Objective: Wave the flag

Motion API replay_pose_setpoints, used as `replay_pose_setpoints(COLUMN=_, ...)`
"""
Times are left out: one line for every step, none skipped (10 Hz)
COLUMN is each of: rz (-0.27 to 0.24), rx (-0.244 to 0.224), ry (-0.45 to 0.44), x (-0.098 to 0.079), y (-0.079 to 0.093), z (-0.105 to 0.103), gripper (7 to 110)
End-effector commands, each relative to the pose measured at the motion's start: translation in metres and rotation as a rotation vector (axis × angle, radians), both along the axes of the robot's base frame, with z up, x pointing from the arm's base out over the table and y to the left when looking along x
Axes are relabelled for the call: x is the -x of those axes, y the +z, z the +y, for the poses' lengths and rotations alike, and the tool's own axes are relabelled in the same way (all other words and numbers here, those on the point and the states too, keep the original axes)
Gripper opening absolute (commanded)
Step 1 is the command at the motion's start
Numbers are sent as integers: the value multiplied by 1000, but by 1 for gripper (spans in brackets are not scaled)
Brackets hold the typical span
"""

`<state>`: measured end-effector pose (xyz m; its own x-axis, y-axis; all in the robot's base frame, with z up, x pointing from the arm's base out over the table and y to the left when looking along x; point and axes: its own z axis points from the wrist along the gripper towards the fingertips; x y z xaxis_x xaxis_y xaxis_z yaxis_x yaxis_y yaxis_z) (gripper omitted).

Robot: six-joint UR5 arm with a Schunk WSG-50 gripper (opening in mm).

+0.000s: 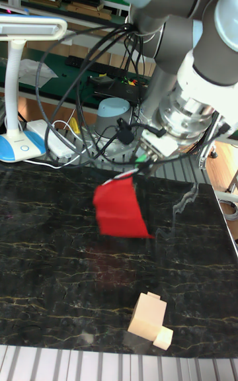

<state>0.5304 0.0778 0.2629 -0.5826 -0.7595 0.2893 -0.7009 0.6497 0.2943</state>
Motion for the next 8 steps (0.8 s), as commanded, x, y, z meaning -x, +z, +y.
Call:
replay_pose_setpoints(rz=-5, rx=21, ry=-17, x=3, y=3, z=-2, gripper=7)
replay_pose_setpoints(rz=-89, rx=109, ry=60, x=-22, y=-4, z=-27, gripper=7)
replay_pose_setpoints(rz=-162, rx=207, ry=139, x=-45, y=-6, z=-52, gripper=7)
replay_pose_setpoints(rz=-216, rx=252, ry=192, x=-64, y=-7, z=-65, gripper=7)
replay_pose_setpoints(rz=-286, rx=307, ry=249, x=-87, y=-5, z=-81, gripper=7)
replay_pose_setpoints(rz=-362, rx=372, ry=318, x=-113, y=0, z=-100, gripper=7)
replay_pose_setpoints(rz=-392, rx=396, ry=366, x=-127, y=3, z=-109, gripper=7)
replay_pose_setpoints(rz=-418, rx=463, ry=432, x=-143, y=12, z=-125, gripper=7)
